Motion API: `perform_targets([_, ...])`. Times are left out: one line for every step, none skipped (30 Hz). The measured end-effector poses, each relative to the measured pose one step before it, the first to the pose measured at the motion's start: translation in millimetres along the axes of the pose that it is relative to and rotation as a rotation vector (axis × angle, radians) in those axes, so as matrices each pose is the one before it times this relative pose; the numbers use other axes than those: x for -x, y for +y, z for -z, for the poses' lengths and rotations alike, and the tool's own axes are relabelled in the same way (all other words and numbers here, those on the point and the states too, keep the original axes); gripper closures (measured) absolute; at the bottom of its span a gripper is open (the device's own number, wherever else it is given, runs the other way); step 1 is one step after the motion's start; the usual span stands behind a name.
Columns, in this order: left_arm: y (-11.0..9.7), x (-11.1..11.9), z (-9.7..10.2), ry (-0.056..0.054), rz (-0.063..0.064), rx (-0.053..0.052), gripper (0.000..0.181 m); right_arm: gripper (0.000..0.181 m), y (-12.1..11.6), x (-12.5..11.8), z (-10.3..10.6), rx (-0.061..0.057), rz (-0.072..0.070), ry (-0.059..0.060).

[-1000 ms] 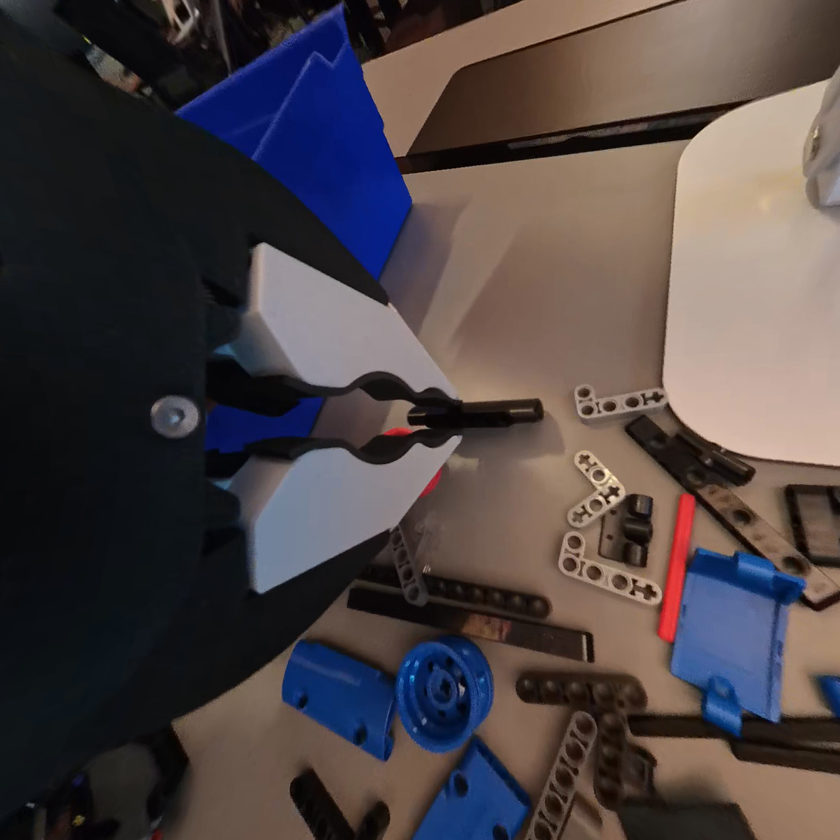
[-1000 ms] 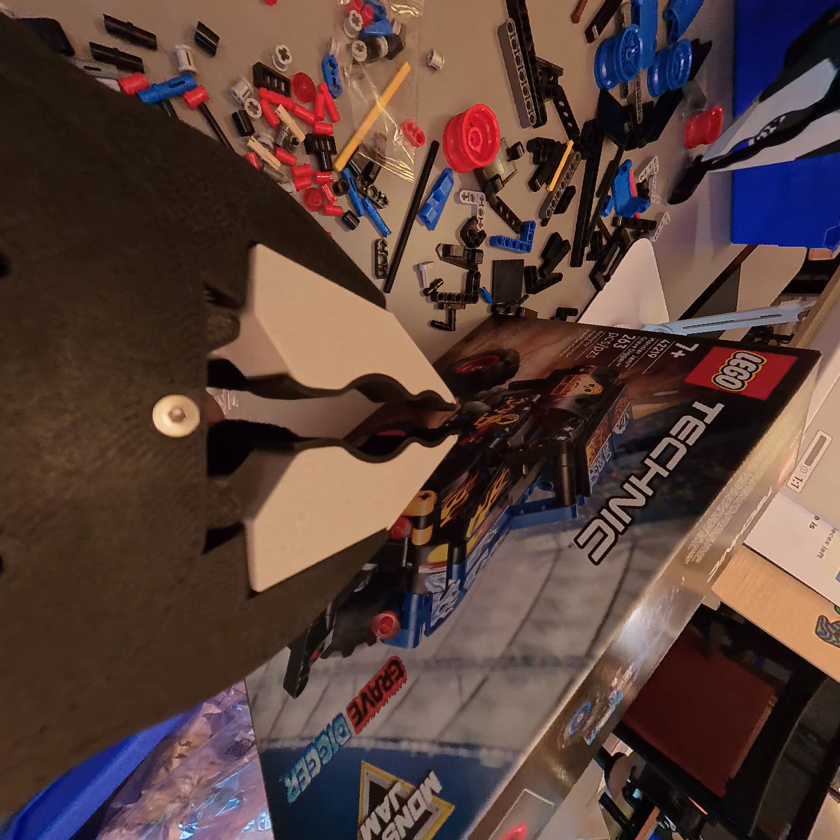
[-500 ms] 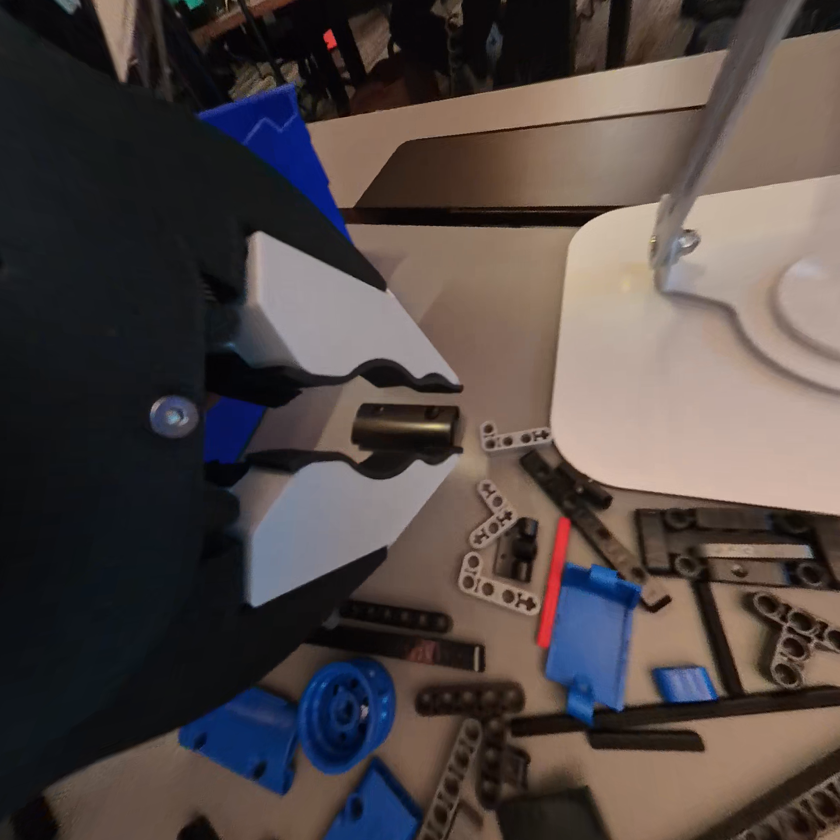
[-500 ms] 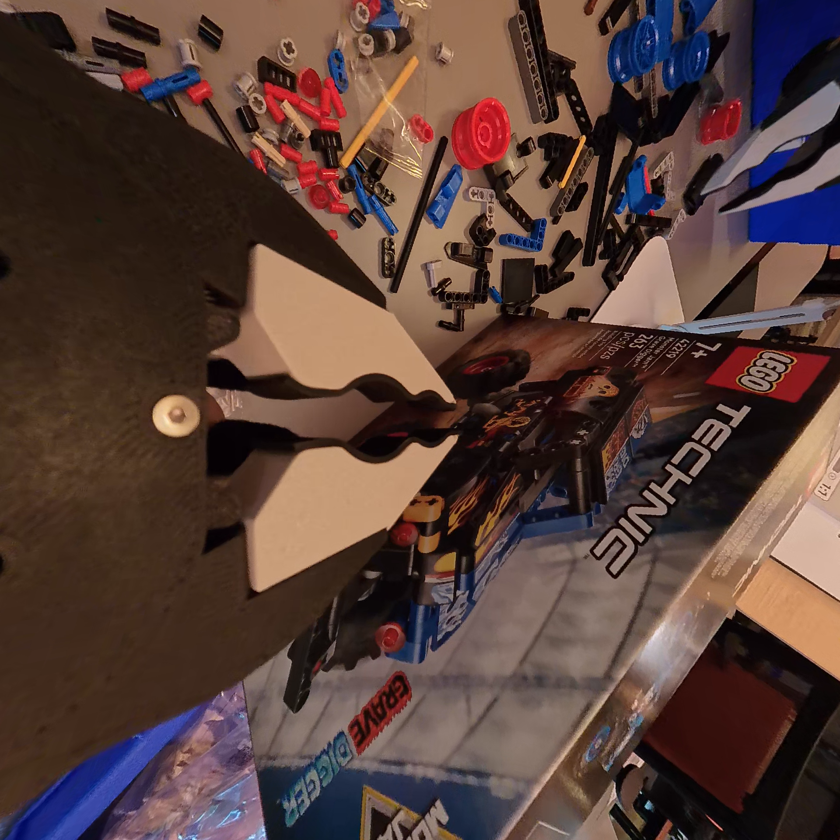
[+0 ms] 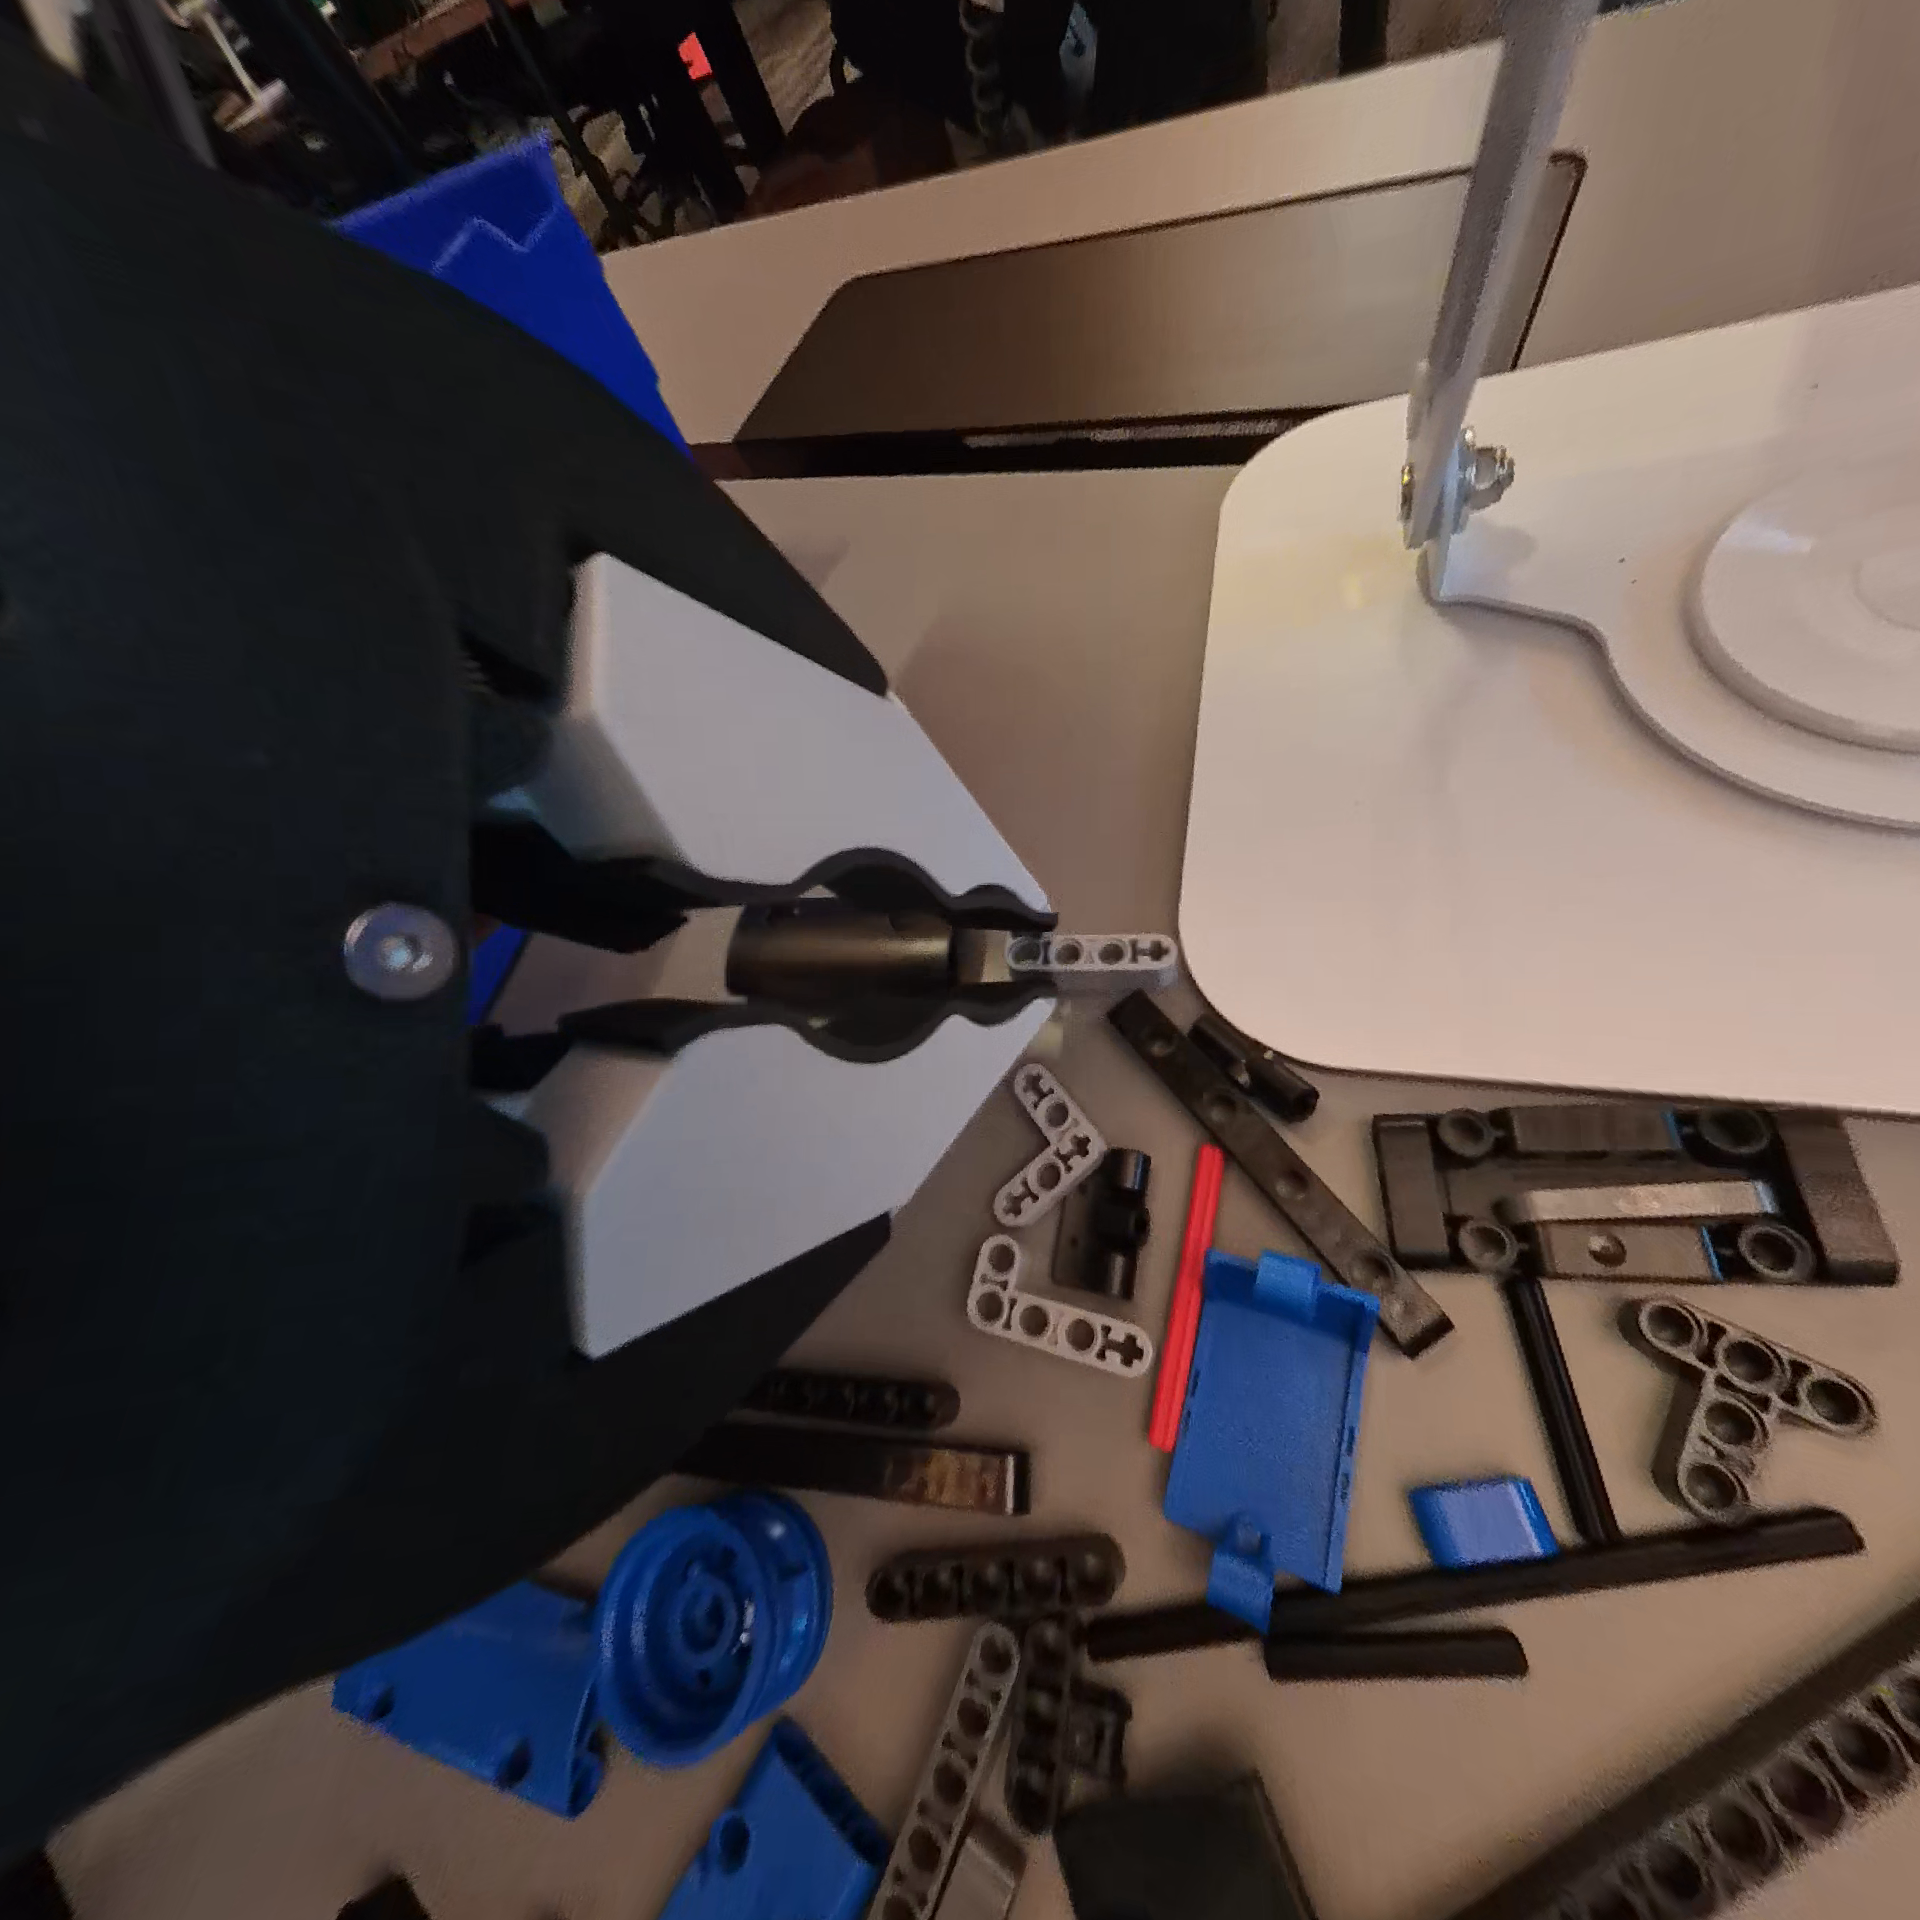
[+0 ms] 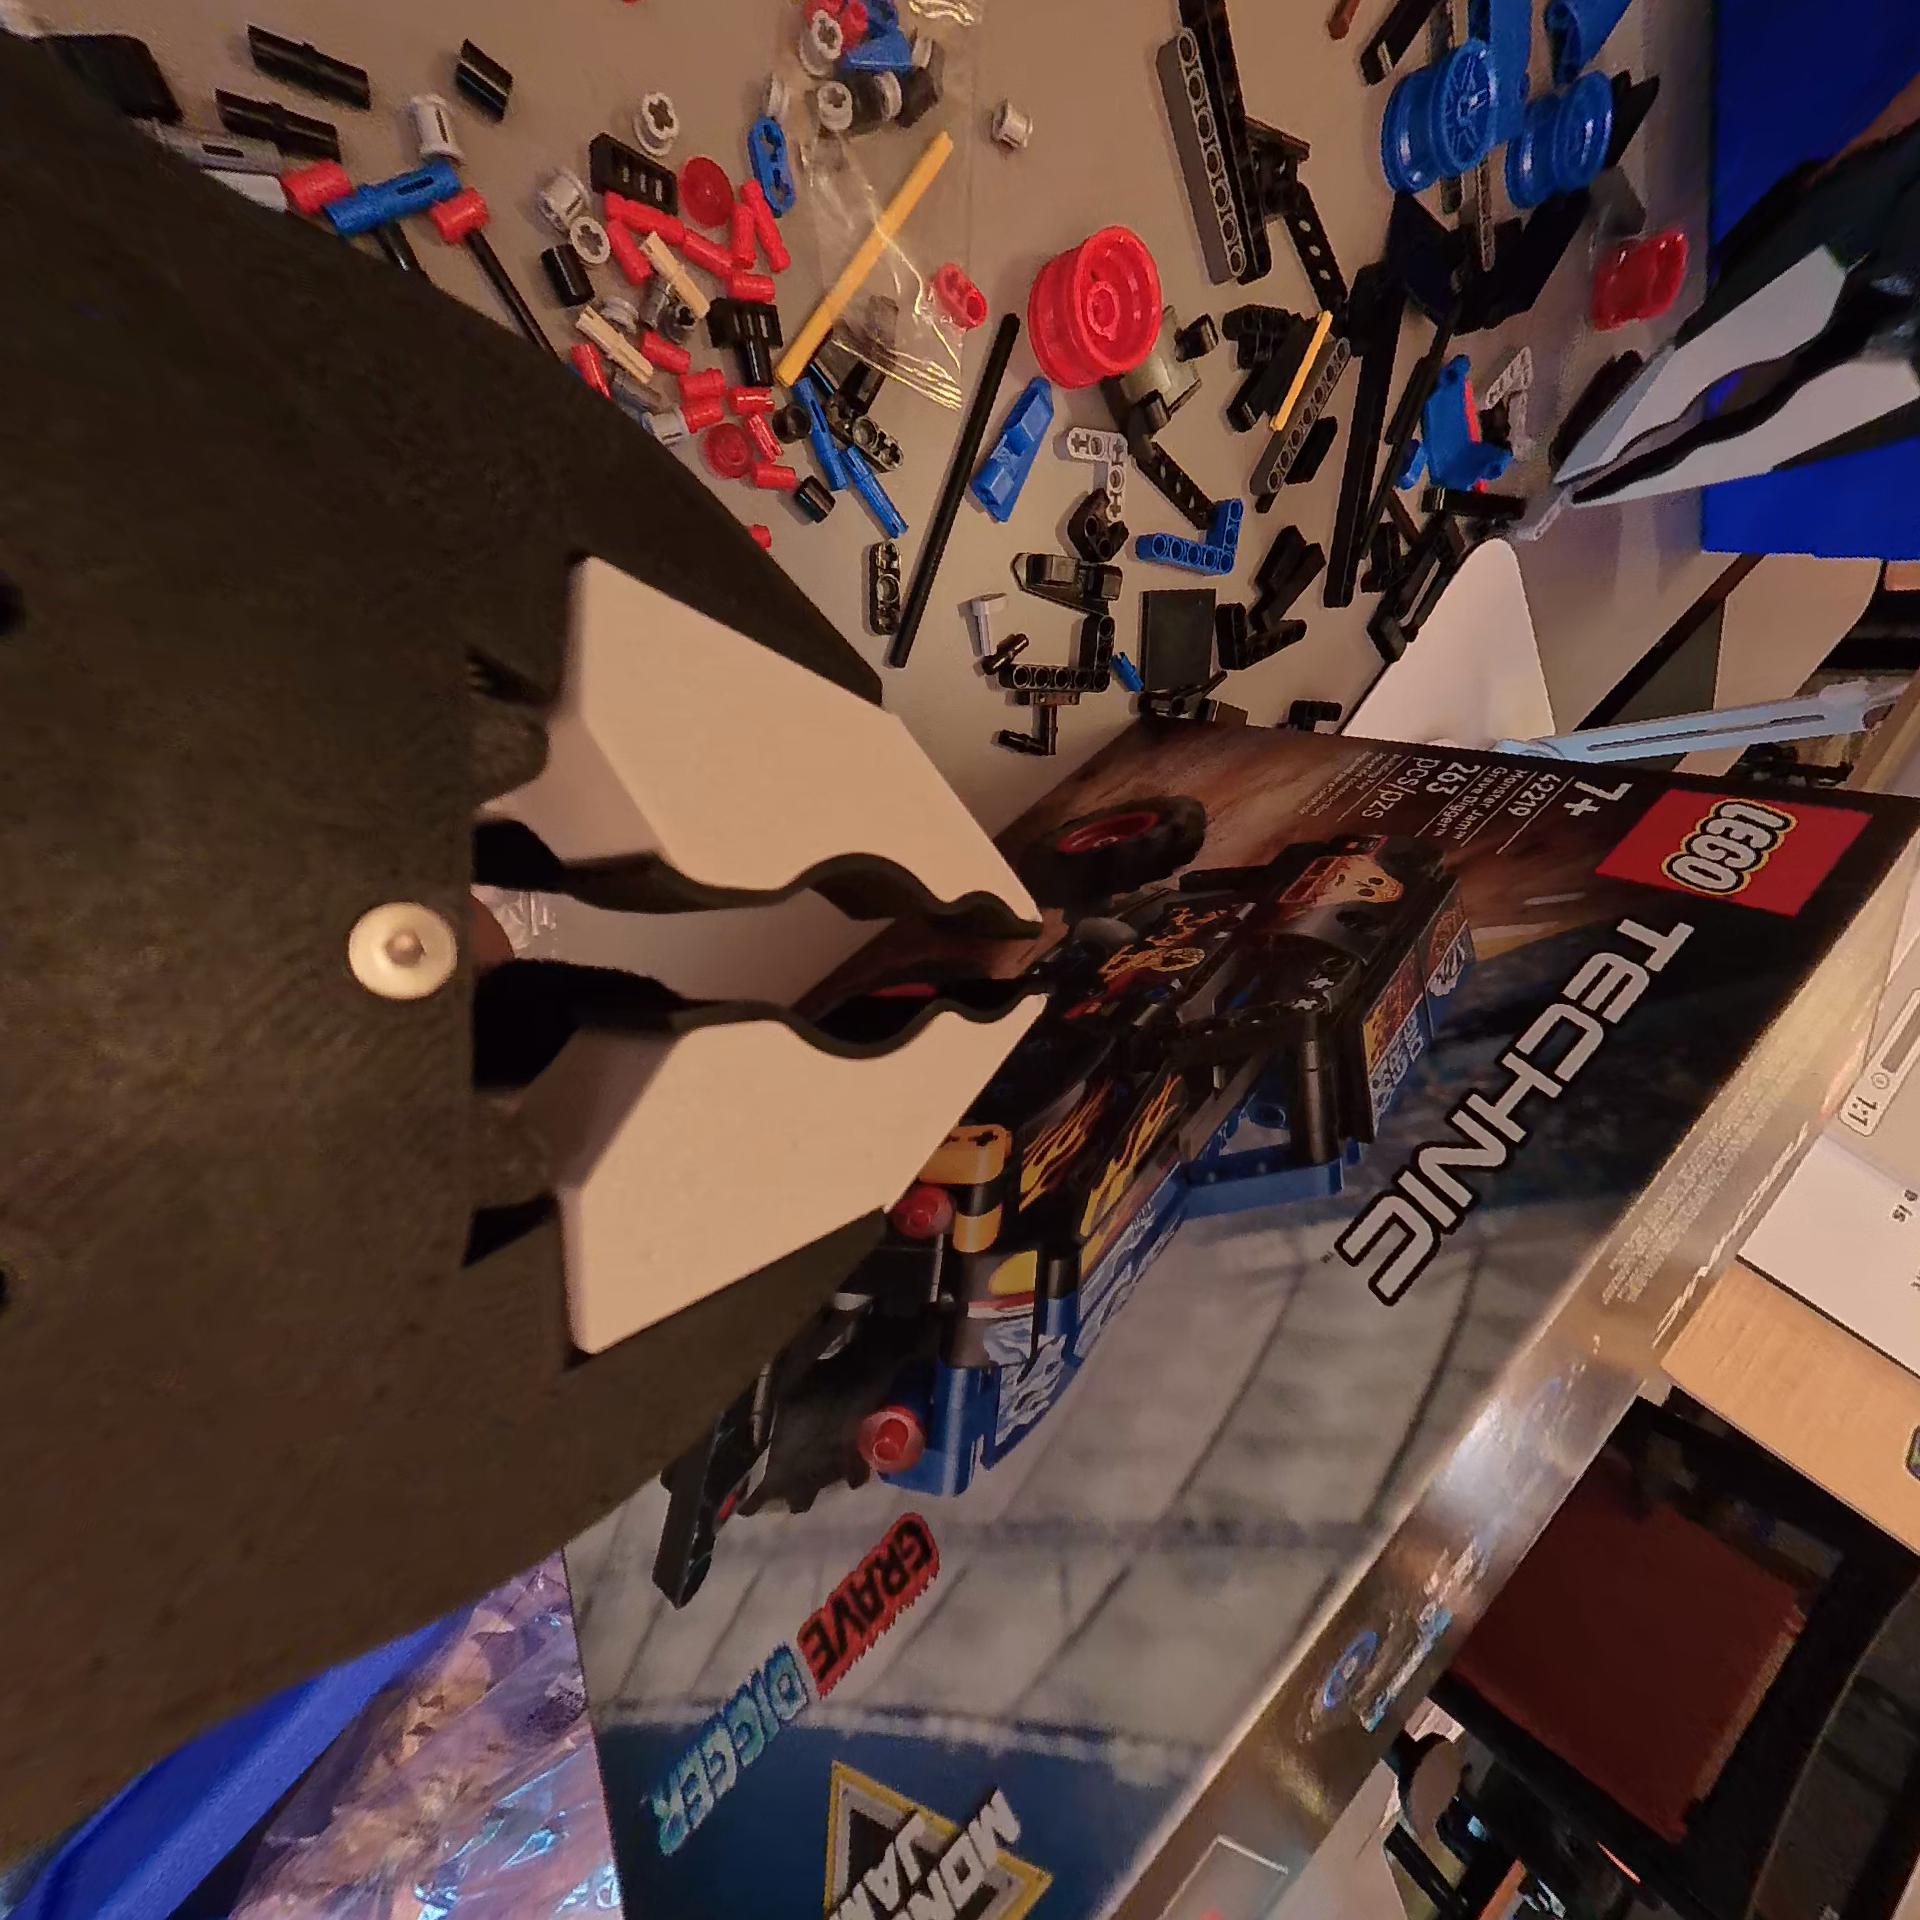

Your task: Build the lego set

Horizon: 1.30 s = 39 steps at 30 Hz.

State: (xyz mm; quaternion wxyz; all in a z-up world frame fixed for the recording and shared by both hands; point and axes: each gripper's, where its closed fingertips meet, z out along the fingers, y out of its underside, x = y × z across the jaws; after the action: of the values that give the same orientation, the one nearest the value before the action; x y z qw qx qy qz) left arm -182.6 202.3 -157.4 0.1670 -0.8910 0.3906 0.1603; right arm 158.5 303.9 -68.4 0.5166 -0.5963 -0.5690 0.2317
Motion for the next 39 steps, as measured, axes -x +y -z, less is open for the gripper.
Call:
perform_targets([-1.36,-0.07,4.91,-0.0137,0.0015,-0.0126,0.174,0.175,0.03,-0.08,0.03,-0.0002,-0.0004,-0.0001])
perform_targets([-0.49,-1.24,5.31,-0.0099,0.001,-0.0088,0.174,0.175,-0.09,-0.1,-0.01,-0.0002,0.0007,-0.0005])
perform_targets([-0.15,-0.88,5.71,-0.0146,-0.0002,-0.0072,0.174,0.175,-0.07,0.24,-0.12,0.0002,0.0009,-0.0012])
perform_targets([-0.09,-1.67,5.62,-0.0112,0.0018,-0.0059,0.175,0.175,0.14,0.51,-0.2,0.0009,0.0006,-0.0017])
perform_targets([-0.77,-2.56,6.36,-0.0104,-0.0014,-0.0109,0.175,0.175,0.44,0.55,-0.13,0.0024,0.0005,-0.0016])
perform_targets([-1.63,-3.97,6.86,-0.0063,-0.0031,-0.0152,0.174,0.175,0.54,0.35,-0.12,0.0031,0.0009,-0.0011])
perform_targets([-1.48,-4.35,7.17,-0.0023,0.0006,-0.0171,0.174,0.175,0.5,0.44,-0.36,0.0019,0.0007,-0.001])
perform_targets([-1.96,-4.95,7.1,-0.0048,0.0036,-0.0154,0.174,0.175,0.27,0.3,-0.55,0.0009,0.0005,-0.0013])
perform_targets([-1.75,-5.35,7.31,-0.006,0.0014,-0.015,0.174,0.175,0.12,0.28,-0.33,0.0001,0.0009,-0.0007])
perform_targets([-2.26,-5.79,7.11,-0.0013,0.0024,-0.0192,0.174,0.175,0.11,0.17,-0.06,-0.0003,0.0005,-0.0003])
perform_targets([-3.09,-7.85,6.85,0.0053,0.0045,-0.0204,0.174,0.175,-0.18,0.0,0.2,-0.0007,-0.0005,-0.0005])
perform_targets([-2.27,-8.52,6.41,0.0051,0.0017,-0.0143,0.174,0.175,-0.04,0.04,0.25,-0.0006,-0.0006,-0.0007])
perform_targets([-1.99,-8.17,6.04,-0.002,-0.0039,-0.0107,0.174,0.175,0.18,0.47,0.17,0.0002,0.0003,-0.0006])
perform_targets([-1.4,-9.1,5.5,0.0015,-0.0059,-0.007,0.174,0.175,-0.16,0.34,0.0,0.0005,0.0006,-0.0007])
perform_targets([-0.47,-9.7,4.98,0.0048,-0.0042,-0.0029,0.174,0.175,-0.02,0.21,-0.35,0.0005,0.0009,-0.0011])
perform_targets([-0.72,-7.09,3.17,0.003,0.0025,-0.0052,0.175,0.175,-0.1,0.3,0.03,0.001,0.0017,-0.0009])
perform_targets([-2.8,-9.8,4.56,0.0091,0.0119,-0.0189,0.174,0.175,-0.18,0.36,-0.28,0.0007,0.0021,-0.0008])
perform_targets([-3.37,-11.82,3.43,0.026,0.0119,-0.0247,0.174,0.175,-0.29,0.65,-0.14,0.0,0.0015,-0.0008])
perform_targets([-1.64,-12.7,3.11,0.0247,0.0081,-0.0168,0.174,0.175,-0.58,0.16,-0.21,-0.0007,0.001,-0.0003])
perform_targets([-0.87,-10.32,2.41,0.0104,0.0075,-0.0109,0.174,0.175,-0.37,0.22,0.04,-0.0007,0.0008,-0.0003])
perform_targets([-0.68,-8.94,0.71,0.0139,0.0091,-0.0083,0.174,0.175,-0.31,0.18,0.13,-0.0006,0.0005,0.0])
perform_targets([-0.33,-12.45,0.21,0.0244,0.0039,-0.0046,0.174,0.175,-0.16,0.07,0.11,-0.0007,0.0003,-0.0003])
perform_targets([0.2,-12.83,-0.64,0.0252,0.0012,-0.0009,0.174,0.175,-0.19,0.17,0.22,-0.0001,0.0004,-0.0007])
perform_targets([-0.26,-10.85,-2.18,0.0252,0.0026,-0.0019,0.174,0.175,0.03,0.03,0.2,0.0007,0.0009,-0.0004])
perform_targets([-0.61,-14.27,-2.3,0.0358,0.0009,-0.0016,0.174,0.175,0.32,0.06,0.0,0.001,0.0006,-0.0002])
perform_targets([-1.5,-14.67,-2.23,0.0393,-0.0057,-0.007,0.174,0.175,0.26,0.13,-0.41,0.0011,0.0,-0.0003])
perform_targets([-3.26,-11.32,-2.8,0.0367,-0.001,-0.0164,0.174,0.175,0.08,-0.13,-0.11,0.0006,-0.0001,-0.0002])
perform_targets([-4.1,-12.84,-2.17,0.0455,0.0082,-0.0228,0.174,0.175,0.16,-0.02,0.21,0.0005,-0.0004,0.0])
perform_targets([-4.93,-11.38,-2.0,0.0527,0.0147,-0.031,0.174,0.175,0.24,-0.14,0.08,0.0002,-0.0008,0.0])
perform_targets([-4.47,-8.66,-1.96,0.0454,0.024,-0.0304,0.174,0.175,-0.07,-0.19,-0.15,0.0,-0.0009,-0.0002])
perform_targets([-1.18,-6.25,-2.52,0.0394,0.0252,-0.0129,0.174,0.175,0.18,-0.03,0.17,0.0005,-0.0009,-0.0004])
perform_targets([2.25,-3.32,-2.29,0.028,0.0184,0.004,0.175,0.175,0.1,-0.28,0.32,0.0007,-0.0006,0.0])
perform_targets([-2.16,0.25,-0.29,0.0143,0.0202,-0.0266,0.177,0.175,0.18,0.1,0.01,0.0006,-0.0001,-0.0004])
perform_targets([-1.13,2.17,-0.65,0.016,0.0411,-0.0199,0.181,0.175,-0.05,0.17,-0.09,0.0,0.0,-0.001])
perform_targets([1.95,2.65,-2.12,0.0135,0.0374,-0.0019,0.181,0.175,0.04,0.29,-0.27,-0.0003,0.0,-0.0013])
perform_targets([1.4,2.79,-1.36,0.0071,0.0193,-0.004,0.181,0.175,0.09,0.4,-0.33,0.0008,0.0001,-0.0012])
perform_targets([-0.67,1.16,0.12,0.0176,0.024,-0.0142,0.181,0.175,0.16,0.11,-0.15,0.002,-0.0002,-0.0009])
perform_targets([0.04,4.06,0.73,-0.0038,0.0168,-0.0042,0.181,0.175,0.37,-0.08,-0.19,0.0018,0.0,0.0])
perform_targets([0.59,7.01,1.57,-0.0329,-0.0027,0.0029,0.181,0.174,0.23,0.03,-0.03,0.0014,0.0002,0.0])
